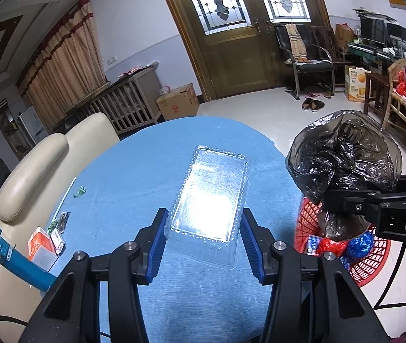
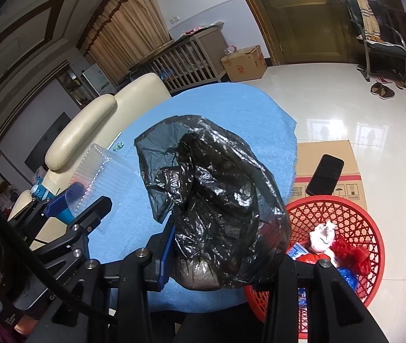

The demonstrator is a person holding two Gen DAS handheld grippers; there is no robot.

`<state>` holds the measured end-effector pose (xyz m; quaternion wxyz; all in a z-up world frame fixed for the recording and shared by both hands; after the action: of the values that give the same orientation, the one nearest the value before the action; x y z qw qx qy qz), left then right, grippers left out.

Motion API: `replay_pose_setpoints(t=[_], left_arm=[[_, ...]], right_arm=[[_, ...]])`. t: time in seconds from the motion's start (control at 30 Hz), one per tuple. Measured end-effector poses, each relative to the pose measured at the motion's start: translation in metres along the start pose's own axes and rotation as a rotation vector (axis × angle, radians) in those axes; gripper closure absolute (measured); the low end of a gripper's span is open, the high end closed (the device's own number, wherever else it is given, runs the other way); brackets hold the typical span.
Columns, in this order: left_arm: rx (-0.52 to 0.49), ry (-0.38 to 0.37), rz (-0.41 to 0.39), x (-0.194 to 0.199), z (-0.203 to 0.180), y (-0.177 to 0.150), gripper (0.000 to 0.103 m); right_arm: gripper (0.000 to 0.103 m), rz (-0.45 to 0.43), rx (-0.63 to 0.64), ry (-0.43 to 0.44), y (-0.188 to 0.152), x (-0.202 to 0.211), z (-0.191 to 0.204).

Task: Collect trash
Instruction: 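Carry the black bag with the right gripper while the left gripper carries the clear box over the wastebasket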

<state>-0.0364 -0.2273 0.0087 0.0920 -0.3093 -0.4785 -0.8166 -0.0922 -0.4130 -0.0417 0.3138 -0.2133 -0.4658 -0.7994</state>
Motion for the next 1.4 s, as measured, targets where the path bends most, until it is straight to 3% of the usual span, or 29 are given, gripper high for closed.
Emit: replay_pose_setpoints(t=[1.4], left_arm=[[-0.081, -0.077, 0.033, -0.002, -0.036, -0.008, 0.051]], right_arm=[[0.06, 0.007, -0.089, -0.05, -0.004, 0.008, -0.016]])
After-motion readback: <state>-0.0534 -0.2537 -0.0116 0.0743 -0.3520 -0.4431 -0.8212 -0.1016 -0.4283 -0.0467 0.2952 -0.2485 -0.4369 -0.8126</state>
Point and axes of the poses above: each gripper's, at about its wrist camera, not at the fingertips, and x roughly against the way its jaws point, z to its left, y to its top, the point moved 8 cm from there along -x, roughly the way its jaws point, and after that the axes turned 4 degrees about y, right-handed, at the moved point
